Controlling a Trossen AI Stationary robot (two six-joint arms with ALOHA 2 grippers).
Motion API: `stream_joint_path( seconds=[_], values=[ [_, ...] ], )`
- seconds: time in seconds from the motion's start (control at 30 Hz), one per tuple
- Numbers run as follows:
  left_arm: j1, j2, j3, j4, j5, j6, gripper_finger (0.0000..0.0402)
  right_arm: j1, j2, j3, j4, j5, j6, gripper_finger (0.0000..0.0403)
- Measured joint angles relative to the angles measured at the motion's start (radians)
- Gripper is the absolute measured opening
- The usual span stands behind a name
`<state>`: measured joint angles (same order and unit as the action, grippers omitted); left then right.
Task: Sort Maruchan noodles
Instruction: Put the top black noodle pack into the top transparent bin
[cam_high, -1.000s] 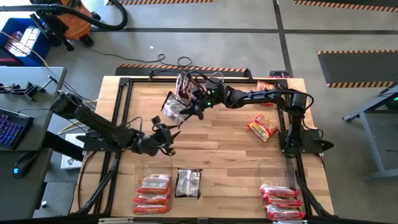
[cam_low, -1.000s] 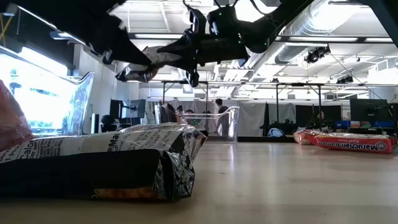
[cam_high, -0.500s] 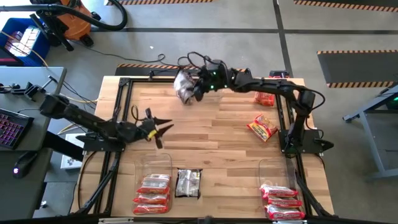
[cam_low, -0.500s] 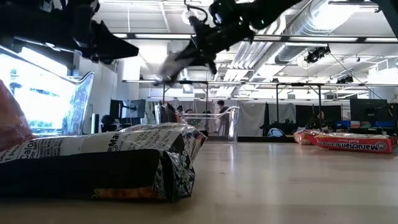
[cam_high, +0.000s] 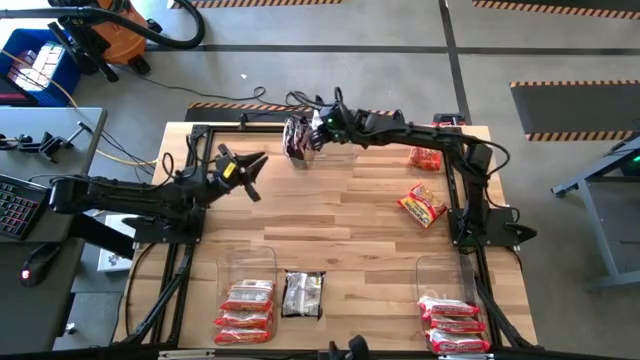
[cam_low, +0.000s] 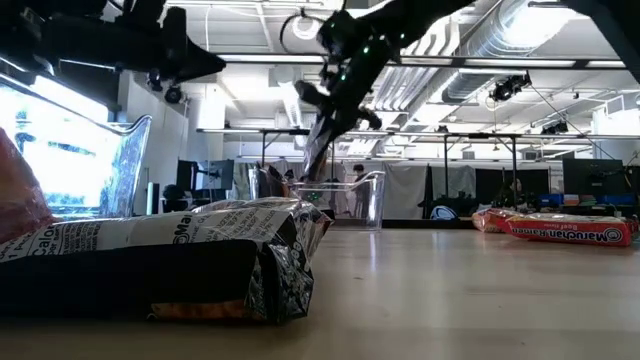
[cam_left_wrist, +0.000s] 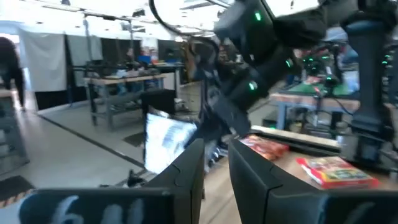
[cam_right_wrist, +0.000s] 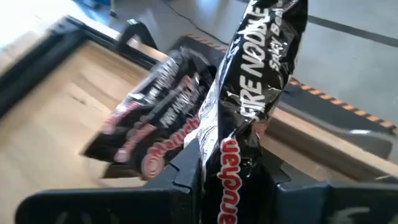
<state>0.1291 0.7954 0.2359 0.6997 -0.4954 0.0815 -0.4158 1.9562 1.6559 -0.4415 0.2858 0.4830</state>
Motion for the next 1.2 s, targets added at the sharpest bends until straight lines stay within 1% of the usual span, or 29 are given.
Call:
stream_joint_path(
  seconds=[0.17, 0.23, 0.47, 0.73, 1.1, 1.2],
  values=[
    [0.029, 0.003, 0.0, -0.058, 0.075, -0.055, 0.0062, 0.004, 0.062, 0.0, 0.009, 0.044, 0.056, 0.0066],
    [0.029, 0.003, 0.0, -0.079, 0.085, -0.067, 0.0062, 0.004, 0.079, 0.0, 0.014, 0.045, 0.068, 0.0066],
    [0.028, 0.003, 0.0, -0.098, 0.087, -0.099, 0.0062, 0.007, 0.1, 0.0, 0.005, 0.056, 0.12, 0.0066],
    [0.028, 0.003, 0.0, -0.105, 0.095, -0.123, 0.0062, 0.04, 0.103, -0.001, -0.049, 0.059, 0.146, 0.0066],
    [0.028, 0.003, 0.0, -0.138, 0.111, -0.134, 0.0062, 0.045, 0.101, -0.002, -0.048, 0.044, 0.167, 0.0066],
    [0.027, 0.003, 0.0, -0.138, 0.111, -0.141, 0.0062, 0.046, 0.116, -0.001, -0.023, 0.044, 0.159, 0.0066]
  ],
)
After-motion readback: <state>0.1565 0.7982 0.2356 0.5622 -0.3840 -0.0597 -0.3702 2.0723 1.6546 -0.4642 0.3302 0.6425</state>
